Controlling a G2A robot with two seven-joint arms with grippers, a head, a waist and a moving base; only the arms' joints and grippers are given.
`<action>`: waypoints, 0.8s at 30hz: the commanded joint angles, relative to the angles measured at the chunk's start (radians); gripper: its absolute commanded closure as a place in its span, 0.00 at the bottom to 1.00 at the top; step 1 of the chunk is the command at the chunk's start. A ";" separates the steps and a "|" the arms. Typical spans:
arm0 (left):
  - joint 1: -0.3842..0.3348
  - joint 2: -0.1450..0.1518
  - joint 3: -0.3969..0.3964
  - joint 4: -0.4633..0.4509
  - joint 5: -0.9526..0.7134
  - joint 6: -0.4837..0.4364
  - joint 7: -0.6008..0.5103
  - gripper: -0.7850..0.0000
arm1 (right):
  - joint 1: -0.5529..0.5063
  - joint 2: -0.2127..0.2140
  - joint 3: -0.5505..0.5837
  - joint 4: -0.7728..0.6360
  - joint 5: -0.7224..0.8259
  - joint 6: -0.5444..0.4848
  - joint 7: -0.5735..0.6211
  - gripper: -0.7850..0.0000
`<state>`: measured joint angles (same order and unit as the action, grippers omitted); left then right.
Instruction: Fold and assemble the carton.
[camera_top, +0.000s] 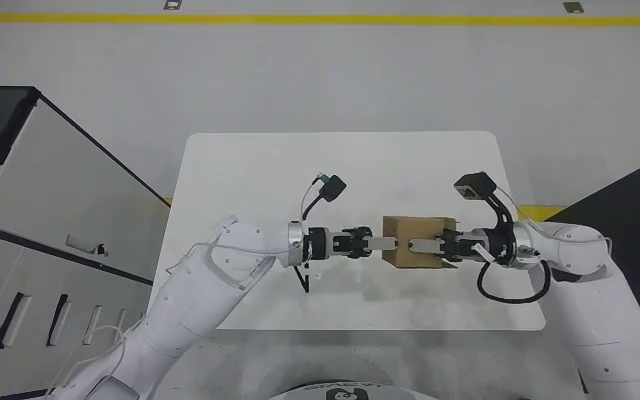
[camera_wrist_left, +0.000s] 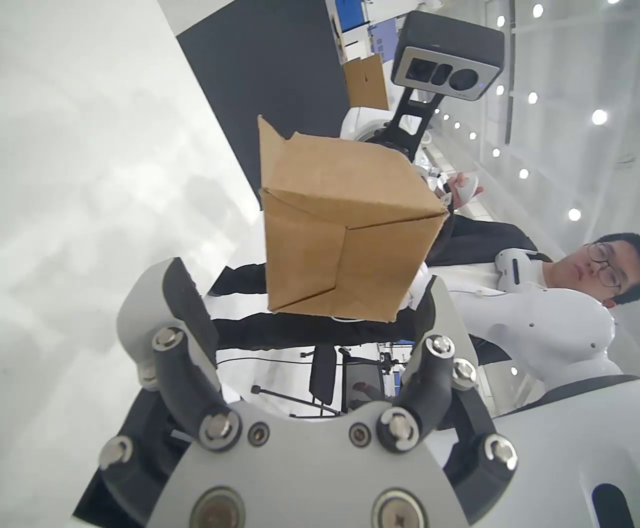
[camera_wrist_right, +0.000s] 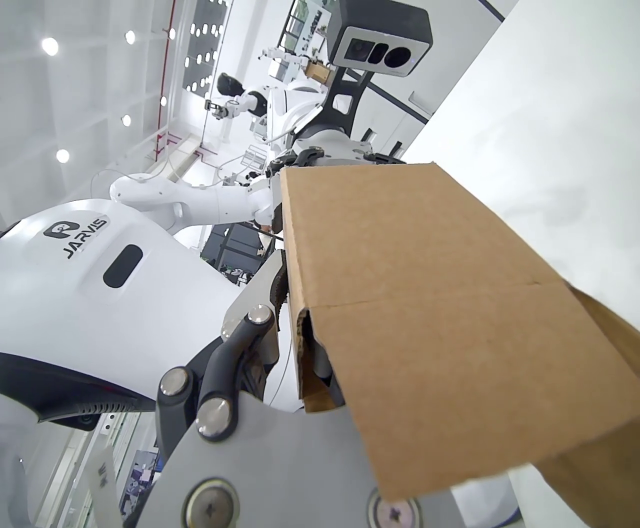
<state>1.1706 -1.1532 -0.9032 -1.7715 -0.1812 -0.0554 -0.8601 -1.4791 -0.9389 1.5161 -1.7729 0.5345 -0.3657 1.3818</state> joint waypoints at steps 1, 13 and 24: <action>-0.005 -0.002 0.003 0.011 -0.016 -0.015 -0.005 0.00 | 0.005 0.000 -0.006 0.004 0.002 0.002 -0.005 1.00; 0.001 -0.006 0.009 0.009 -0.029 -0.029 0.016 0.00 | 0.008 -0.004 -0.044 -0.002 -0.014 0.034 -0.062 1.00; 0.001 -0.007 0.005 0.015 -0.031 -0.026 0.012 0.00 | 0.023 -0.004 -0.078 0.015 -0.011 0.054 -0.059 1.00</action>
<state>1.1714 -1.1601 -0.8979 -1.7562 -0.2118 -0.0823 -0.8476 -1.4568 -0.9426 1.4394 -1.7591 0.5223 -0.3111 1.3221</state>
